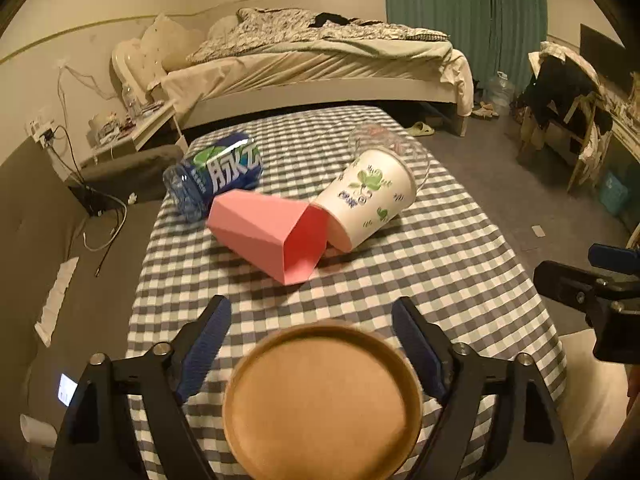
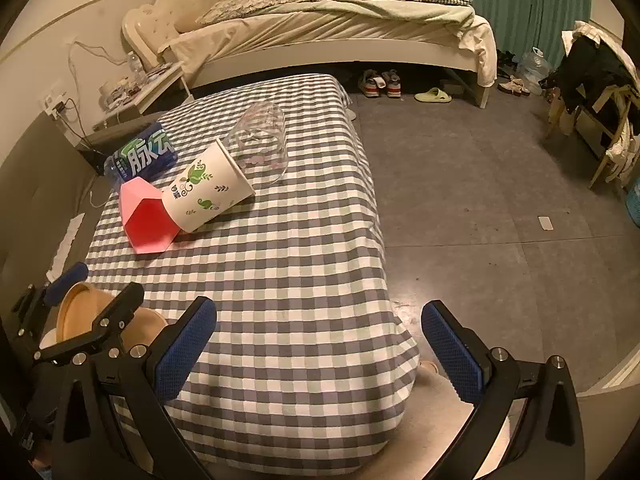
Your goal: Flip cup upside down
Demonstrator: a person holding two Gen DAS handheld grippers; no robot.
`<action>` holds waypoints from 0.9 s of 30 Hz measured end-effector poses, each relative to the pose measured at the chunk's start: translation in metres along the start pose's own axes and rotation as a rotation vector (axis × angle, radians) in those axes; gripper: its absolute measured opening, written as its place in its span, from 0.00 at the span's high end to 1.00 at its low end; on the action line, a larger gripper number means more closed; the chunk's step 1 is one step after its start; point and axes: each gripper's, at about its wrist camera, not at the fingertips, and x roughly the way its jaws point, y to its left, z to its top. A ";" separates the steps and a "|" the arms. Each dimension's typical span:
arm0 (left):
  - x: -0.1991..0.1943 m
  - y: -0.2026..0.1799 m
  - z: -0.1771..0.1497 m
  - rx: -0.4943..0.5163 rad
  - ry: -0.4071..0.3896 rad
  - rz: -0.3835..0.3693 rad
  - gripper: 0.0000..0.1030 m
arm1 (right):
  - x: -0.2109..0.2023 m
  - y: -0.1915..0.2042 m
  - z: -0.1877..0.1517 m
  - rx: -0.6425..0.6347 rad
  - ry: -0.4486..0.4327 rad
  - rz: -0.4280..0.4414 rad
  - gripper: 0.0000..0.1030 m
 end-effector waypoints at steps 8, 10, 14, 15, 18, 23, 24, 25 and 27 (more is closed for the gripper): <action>-0.019 0.012 0.009 -0.030 -0.037 -0.038 0.11 | -0.024 -0.002 0.002 0.012 -0.039 -0.014 0.00; -0.031 0.017 0.012 -0.054 -0.054 -0.055 0.11 | -0.031 0.000 0.002 0.008 -0.052 -0.020 0.00; -0.068 0.037 0.024 -0.114 -0.109 -0.085 0.11 | -0.054 0.006 0.001 -0.001 -0.099 -0.019 0.00; -0.076 0.040 0.026 -0.121 -0.121 -0.086 0.11 | -0.063 0.009 0.001 -0.005 -0.119 -0.013 0.00; -0.104 0.057 0.032 -0.130 -0.157 -0.067 0.10 | -0.086 0.017 0.001 -0.017 -0.172 0.002 0.00; -0.136 0.085 0.023 -0.132 -0.172 -0.028 0.10 | -0.123 0.041 -0.006 -0.062 -0.262 0.045 0.00; -0.139 0.091 0.017 -0.143 -0.169 -0.022 0.11 | -0.127 0.045 -0.009 -0.073 -0.271 0.052 0.00; -0.140 0.094 0.013 -0.151 -0.166 -0.018 0.11 | -0.130 0.050 -0.012 -0.084 -0.277 0.055 0.00; -0.139 0.099 0.002 -0.169 -0.149 -0.006 0.11 | -0.131 0.059 -0.023 -0.112 -0.276 0.055 0.00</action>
